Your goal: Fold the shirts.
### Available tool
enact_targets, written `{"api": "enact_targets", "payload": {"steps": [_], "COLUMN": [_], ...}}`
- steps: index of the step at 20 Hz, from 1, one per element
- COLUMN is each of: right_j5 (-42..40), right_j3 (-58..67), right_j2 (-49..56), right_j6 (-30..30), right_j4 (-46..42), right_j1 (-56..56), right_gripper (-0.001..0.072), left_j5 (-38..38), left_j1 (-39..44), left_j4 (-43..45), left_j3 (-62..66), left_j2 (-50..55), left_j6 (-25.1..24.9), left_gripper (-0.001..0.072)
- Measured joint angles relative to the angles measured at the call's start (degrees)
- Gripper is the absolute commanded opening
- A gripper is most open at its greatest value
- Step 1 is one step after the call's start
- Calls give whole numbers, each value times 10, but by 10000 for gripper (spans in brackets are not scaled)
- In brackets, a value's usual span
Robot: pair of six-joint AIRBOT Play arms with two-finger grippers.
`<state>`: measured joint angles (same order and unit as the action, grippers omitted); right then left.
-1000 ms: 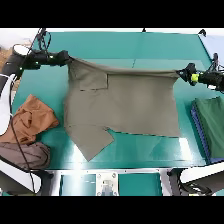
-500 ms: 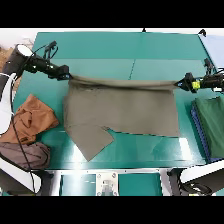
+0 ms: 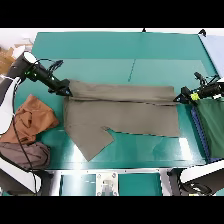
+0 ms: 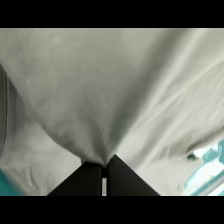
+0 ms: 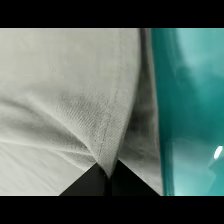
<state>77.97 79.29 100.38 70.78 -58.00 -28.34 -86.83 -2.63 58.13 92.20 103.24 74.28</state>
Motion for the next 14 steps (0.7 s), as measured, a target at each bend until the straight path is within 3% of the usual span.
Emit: {"api": "enact_targets", "payload": {"steps": [3, 4, 6, 7, 8, 14], "right_j5": [5, 7, 7, 7, 8, 44], "right_j3": [-2, -2, -2, -2, -2, -10], "right_j2": [1, 1, 2, 2, 2, -53], "right_j6": [7, 7, 12, 17, 23, 82], "right_j4": [-16, -20, -27, -28, -28, -66], "right_j1": [0, 0, 0, 0, 0, -15], "right_gripper": [16, 62, 230, 252, 286, 281], "left_j5": [-17, -21, -26, -30, -39, -88], "left_j1": [1, 1, 1, 0, 0, 0], "left_j4": [8, 10, 12, 12, 12, 12], "left_j3": [-9, -10, -13, -14, -14, -45], "left_j2": [0, 0, 0, 0, 0, -32], "left_j6": [2, 3, 4, 4, 5, 30], "left_gripper": [26, 27, 61, 365, 572, 570]}}
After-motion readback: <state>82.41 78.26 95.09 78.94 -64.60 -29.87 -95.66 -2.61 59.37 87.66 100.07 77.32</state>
